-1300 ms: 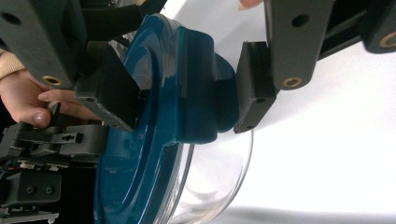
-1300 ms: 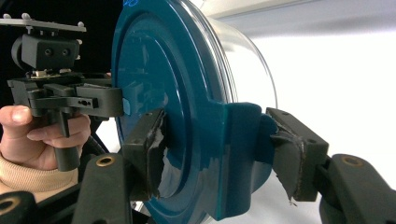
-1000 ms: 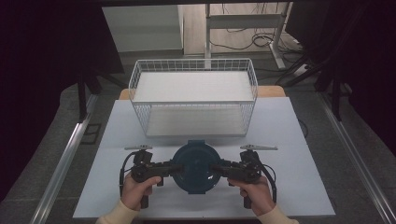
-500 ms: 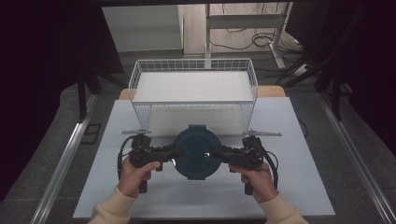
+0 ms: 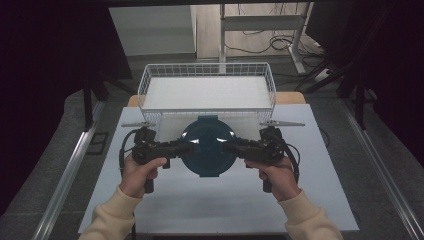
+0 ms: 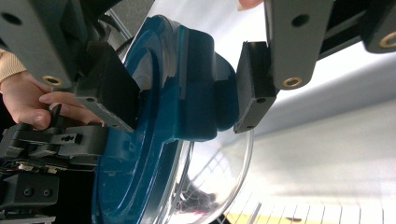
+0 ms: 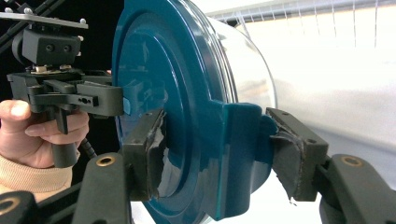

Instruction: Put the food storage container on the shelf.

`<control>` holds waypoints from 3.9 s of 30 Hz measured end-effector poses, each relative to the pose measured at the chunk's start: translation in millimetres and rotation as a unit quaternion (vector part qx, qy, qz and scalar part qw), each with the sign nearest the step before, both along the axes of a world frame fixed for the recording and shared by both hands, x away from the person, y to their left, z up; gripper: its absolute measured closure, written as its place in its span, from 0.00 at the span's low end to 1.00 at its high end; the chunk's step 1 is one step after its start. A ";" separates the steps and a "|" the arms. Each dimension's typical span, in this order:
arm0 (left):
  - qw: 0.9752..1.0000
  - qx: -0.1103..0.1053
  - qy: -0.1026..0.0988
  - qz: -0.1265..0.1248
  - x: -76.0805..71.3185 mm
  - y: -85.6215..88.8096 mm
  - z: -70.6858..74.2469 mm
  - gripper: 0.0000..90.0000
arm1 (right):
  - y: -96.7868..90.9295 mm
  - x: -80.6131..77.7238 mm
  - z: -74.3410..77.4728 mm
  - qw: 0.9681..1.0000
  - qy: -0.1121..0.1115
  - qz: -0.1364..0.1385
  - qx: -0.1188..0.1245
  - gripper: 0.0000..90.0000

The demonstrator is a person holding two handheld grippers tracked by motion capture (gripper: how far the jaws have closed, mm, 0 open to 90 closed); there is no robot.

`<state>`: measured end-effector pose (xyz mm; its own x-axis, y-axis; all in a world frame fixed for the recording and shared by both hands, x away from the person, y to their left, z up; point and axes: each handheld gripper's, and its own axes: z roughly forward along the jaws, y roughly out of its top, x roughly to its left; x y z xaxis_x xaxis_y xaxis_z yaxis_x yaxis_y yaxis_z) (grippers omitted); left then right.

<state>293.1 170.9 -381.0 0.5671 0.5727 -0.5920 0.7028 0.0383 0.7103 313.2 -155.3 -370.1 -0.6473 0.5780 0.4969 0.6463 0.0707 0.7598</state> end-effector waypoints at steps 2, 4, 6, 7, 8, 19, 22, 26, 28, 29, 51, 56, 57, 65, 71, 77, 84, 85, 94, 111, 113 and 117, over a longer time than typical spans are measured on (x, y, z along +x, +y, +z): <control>1.000 0.001 -0.005 0.002 3.1 0.5 6.2 0.47 | 0.5 3.4 6.5 1.000 -0.006 0.002 -0.002 0.44; 1.000 0.001 -0.007 0.002 5.7 0.8 10.8 0.47 | 0.9 6.6 11.1 1.000 -0.008 0.003 -0.001 0.44; 1.000 -0.001 -0.010 0.000 11.3 1.2 15.9 0.47 | 1.3 10.5 16.8 1.000 -0.011 0.004 -0.002 0.44; 1.000 -0.002 -0.011 0.001 13.3 1.0 17.7 0.47 | 1.2 12.9 20.4 1.000 -0.013 0.003 -0.003 0.44; 1.000 -0.002 -0.012 -0.001 17.4 1.3 21.3 0.47 | 1.3 14.6 22.7 1.000 -0.013 0.001 -0.002 0.44; 1.000 -0.001 -0.018 -0.005 52.8 4.8 51.0 0.47 | 4.3 49.2 54.1 1.000 -0.023 -0.001 -0.002 0.44; 1.000 0.004 -0.024 -0.005 62.2 5.7 61.1 0.47 | 5.2 59.2 61.9 1.000 -0.027 0.001 0.000 0.45; 1.000 0.004 -0.028 -0.004 69.3 6.2 68.1 0.47 | 5.6 66.8 68.6 1.000 -0.030 0.002 0.002 0.45; 1.000 -0.002 -0.030 -0.005 75.8 7.1 71.5 0.47 | 6.0 70.1 72.1 0.999 -0.033 0.001 0.001 0.45; 0.999 -0.003 -0.032 -0.005 78.1 7.6 72.6 0.47 | 6.7 73.4 75.8 0.999 -0.035 -0.001 -0.001 0.45; 0.999 -0.007 -0.034 -0.004 127.1 8.3 100.0 0.47 | 7.2 121.4 106.4 0.999 -0.036 -0.002 0.002 0.45; 1.000 -0.010 -0.022 0.003 140.8 11.8 90.1 0.47 | 10.0 137.6 99.0 1.000 -0.025 -0.004 0.003 0.45; 1.000 -0.007 -0.020 0.004 142.1 11.9 88.2 0.47 | 10.8 140.9 96.1 1.000 -0.024 -0.003 0.004 0.45; 1.000 -0.008 0.008 0.010 158.5 15.1 72.9 0.47 | 16.3 161.6 79.3 1.000 0.004 -0.005 0.006 0.44; 0.999 -0.023 0.031 0.015 169.9 14.6 61.6 0.47 | 16.7 171.2 71.1 0.999 0.026 -0.023 0.006 0.42; 0.996 -0.061 0.056 0.031 184.9 17.7 53.5 0.47 | 19.3 182.3 68.3 0.998 0.043 -0.044 0.018 0.42; 0.991 -0.093 0.087 0.039 201.0 19.2 39.0 0.43 | 20.3 195.2 57.5 0.991 0.095 -0.080 0.047 0.39; 0.991 -0.095 0.090 0.040 202.7 18.9 37.1 0.42 | 19.8 196.9 55.7 0.990 0.103 -0.083 0.051 0.39; 0.990 -0.107 0.080 0.045 206.5 17.1 30.3 0.41 | 14.8 205.3 43.9 0.984 0.137 -0.090 0.075 0.37; 0.996 0.010 -0.043 0.078 115.9 33.5 43.6 0.25 | 6.5 134.1 56.9 0.994 -0.033 -0.103 -0.018 0.13; 0.996 0.016 -0.049 0.071 102.9 35.5 38.8 0.25 | 3.5 118.4 55.3 0.992 -0.064 -0.095 -0.042 0.14; 0.995 0.039 -0.062 0.064 73.6 36.8 23.6 0.25 | -6.6 88.7 46.2 0.988 -0.103 -0.074 -0.085 0.17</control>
